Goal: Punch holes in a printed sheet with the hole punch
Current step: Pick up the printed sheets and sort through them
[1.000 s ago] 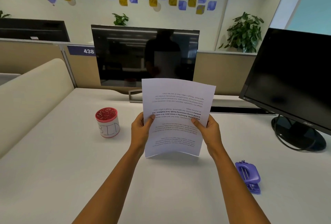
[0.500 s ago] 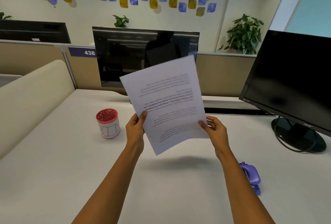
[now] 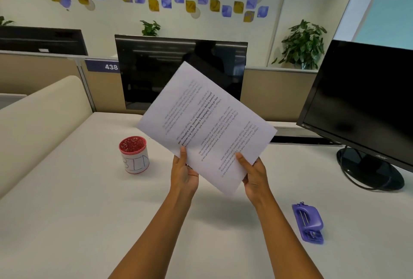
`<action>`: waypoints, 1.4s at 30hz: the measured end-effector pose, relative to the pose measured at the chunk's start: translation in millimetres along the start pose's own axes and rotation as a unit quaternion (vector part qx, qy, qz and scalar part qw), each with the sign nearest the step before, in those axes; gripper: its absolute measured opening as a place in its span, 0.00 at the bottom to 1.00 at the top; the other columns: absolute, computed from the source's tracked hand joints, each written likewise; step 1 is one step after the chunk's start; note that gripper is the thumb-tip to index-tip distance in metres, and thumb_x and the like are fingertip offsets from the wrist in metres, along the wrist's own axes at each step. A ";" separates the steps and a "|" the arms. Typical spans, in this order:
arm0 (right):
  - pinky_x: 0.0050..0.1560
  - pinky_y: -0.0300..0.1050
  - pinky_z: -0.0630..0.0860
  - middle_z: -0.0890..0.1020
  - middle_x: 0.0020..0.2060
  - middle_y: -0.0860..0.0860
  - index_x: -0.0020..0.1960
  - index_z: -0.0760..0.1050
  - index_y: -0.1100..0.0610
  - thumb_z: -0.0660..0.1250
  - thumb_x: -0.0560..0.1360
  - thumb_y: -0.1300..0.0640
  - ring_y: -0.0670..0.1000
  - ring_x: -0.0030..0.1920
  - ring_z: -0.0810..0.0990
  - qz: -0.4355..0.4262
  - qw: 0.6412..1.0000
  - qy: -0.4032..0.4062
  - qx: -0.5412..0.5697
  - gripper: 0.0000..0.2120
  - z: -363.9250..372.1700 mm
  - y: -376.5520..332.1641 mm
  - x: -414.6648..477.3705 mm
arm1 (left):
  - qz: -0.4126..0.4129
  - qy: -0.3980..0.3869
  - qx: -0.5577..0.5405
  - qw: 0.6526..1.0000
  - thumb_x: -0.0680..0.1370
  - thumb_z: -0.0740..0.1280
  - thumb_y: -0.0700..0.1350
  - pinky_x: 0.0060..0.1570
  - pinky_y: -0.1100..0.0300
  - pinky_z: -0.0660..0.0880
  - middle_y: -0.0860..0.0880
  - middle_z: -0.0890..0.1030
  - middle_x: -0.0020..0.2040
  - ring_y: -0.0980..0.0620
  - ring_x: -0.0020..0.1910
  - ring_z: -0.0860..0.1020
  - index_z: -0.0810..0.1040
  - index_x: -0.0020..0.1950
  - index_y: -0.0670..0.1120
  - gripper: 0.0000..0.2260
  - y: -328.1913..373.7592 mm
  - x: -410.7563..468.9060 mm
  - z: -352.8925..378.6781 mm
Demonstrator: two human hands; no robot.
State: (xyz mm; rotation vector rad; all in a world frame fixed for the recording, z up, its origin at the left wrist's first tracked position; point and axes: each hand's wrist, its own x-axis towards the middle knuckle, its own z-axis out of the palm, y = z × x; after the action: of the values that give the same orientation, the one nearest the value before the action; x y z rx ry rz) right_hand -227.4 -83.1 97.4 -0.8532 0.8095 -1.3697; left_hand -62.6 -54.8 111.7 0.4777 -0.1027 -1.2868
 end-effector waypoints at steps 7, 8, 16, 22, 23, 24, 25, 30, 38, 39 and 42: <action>0.47 0.45 0.82 0.84 0.51 0.49 0.53 0.77 0.50 0.70 0.72 0.61 0.50 0.49 0.84 -0.038 0.994 -0.006 -0.106 0.12 -19.5 -17.9 6.8 | 0.028 0.016 0.071 0.997 0.77 0.64 0.37 0.43 0.53 0.82 0.47 0.80 0.55 0.50 0.52 0.80 0.71 0.63 0.47 0.15 26.1 16.1 -21.5; 0.44 0.43 0.82 0.85 0.49 0.47 0.52 0.77 0.50 0.70 0.71 0.61 0.49 0.47 0.84 -0.041 0.992 -0.007 -0.121 0.12 -24.1 -22.2 7.8 | 0.041 0.023 0.081 0.996 0.76 0.64 0.36 0.40 0.55 0.82 0.47 0.81 0.54 0.50 0.51 0.80 0.71 0.63 0.46 0.16 35.3 20.2 -25.0; 0.37 0.39 0.81 0.85 0.46 0.47 0.50 0.78 0.49 0.71 0.71 0.58 0.49 0.43 0.85 -0.028 0.971 -0.028 -0.237 0.08 -48.8 -47.7 14.3 | 0.064 -0.031 0.431 0.900 0.75 0.67 0.43 0.45 0.54 0.78 0.51 0.82 0.53 0.51 0.51 0.81 0.72 0.64 0.51 0.18 87.0 34.9 -48.6; 0.38 0.39 0.79 0.83 0.47 0.50 0.50 0.76 0.46 0.69 0.73 0.56 0.52 0.44 0.83 -0.048 0.960 -0.007 -0.276 0.08 -44.1 -37.6 12.9 | 0.107 -0.018 0.469 0.877 0.76 0.67 0.45 0.38 0.57 0.79 0.48 0.82 0.51 0.46 0.46 0.82 0.77 0.56 0.48 0.09 62.8 27.4 -43.4; 0.39 0.40 0.79 0.83 0.47 0.50 0.50 0.76 0.46 0.68 0.73 0.56 0.53 0.44 0.82 -0.056 0.960 0.000 -0.274 0.08 -43.5 -34.5 12.4 | 0.118 -0.011 0.458 0.881 0.76 0.67 0.45 0.38 0.58 0.79 0.49 0.82 0.50 0.46 0.45 0.82 0.77 0.56 0.48 0.09 58.4 26.1 -42.8; 0.40 0.40 0.79 0.83 0.47 0.49 0.49 0.76 0.45 0.68 0.73 0.56 0.53 0.45 0.82 -0.065 0.960 0.006 -0.272 0.08 -42.8 -31.5 12.0 | 0.128 -0.008 0.445 0.886 0.76 0.67 0.44 0.36 0.60 0.79 0.50 0.83 0.49 0.48 0.44 0.82 0.77 0.55 0.48 0.09 54.8 24.9 -42.4; 0.40 0.40 0.79 0.82 0.46 0.48 0.50 0.76 0.45 0.69 0.73 0.56 0.52 0.45 0.82 -0.072 0.960 0.012 -0.271 0.08 -42.5 -28.9 11.5 | 0.137 -0.008 0.435 0.890 0.76 0.67 0.45 0.35 0.63 0.79 0.52 0.83 0.48 0.49 0.42 0.82 0.77 0.55 0.48 0.08 52.2 23.3 -42.8; 0.40 0.36 0.79 0.80 0.49 0.50 0.58 0.72 0.50 0.69 0.73 0.57 0.50 0.47 0.81 -0.075 0.956 0.028 -0.282 0.14 -49.3 -16.4 12.2 | 0.152 -0.027 0.451 0.879 0.74 0.68 0.45 0.33 0.66 0.79 0.54 0.83 0.47 0.53 0.41 0.83 0.78 0.51 0.52 0.06 44.3 15.9 -50.8; 0.37 0.32 0.77 0.80 0.51 0.50 0.58 0.72 0.51 0.67 0.75 0.57 0.48 0.45 0.80 -0.088 0.943 0.047 -0.318 0.13 -61.3 -12.7 18.1 | 0.147 -0.030 0.495 0.856 0.75 0.68 0.46 0.33 0.64 0.78 0.53 0.82 0.45 0.51 0.41 0.82 0.77 0.48 0.55 0.05 45.9 18.2 -45.8; 0.38 0.32 0.77 0.80 0.52 0.50 0.60 0.72 0.52 0.67 0.75 0.57 0.48 0.46 0.80 -0.089 0.942 0.047 -0.320 0.14 -61.5 -13.3 19.6 | 0.148 -0.029 0.499 0.854 0.74 0.68 0.46 0.33 0.64 0.78 0.53 0.82 0.45 0.51 0.41 0.82 0.77 0.48 0.55 0.05 46.8 18.7 -44.3; 0.43 0.39 0.79 0.79 0.54 0.51 0.64 0.71 0.54 0.67 0.75 0.58 0.52 0.49 0.80 -0.081 0.943 0.044 -0.319 0.18 -64.3 -12.8 22.4 | 0.142 -0.035 0.509 0.848 0.74 0.69 0.46 0.30 0.67 0.77 0.55 0.82 0.44 0.51 0.39 0.82 0.77 0.48 0.56 0.05 49.0 19.7 -41.8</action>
State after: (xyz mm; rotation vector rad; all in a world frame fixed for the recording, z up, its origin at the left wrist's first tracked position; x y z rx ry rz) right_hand -289.0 -108.3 78.1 -1.3890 1.3111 -1.3029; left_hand 1.1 -51.7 89.9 1.2679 -0.9185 -0.8660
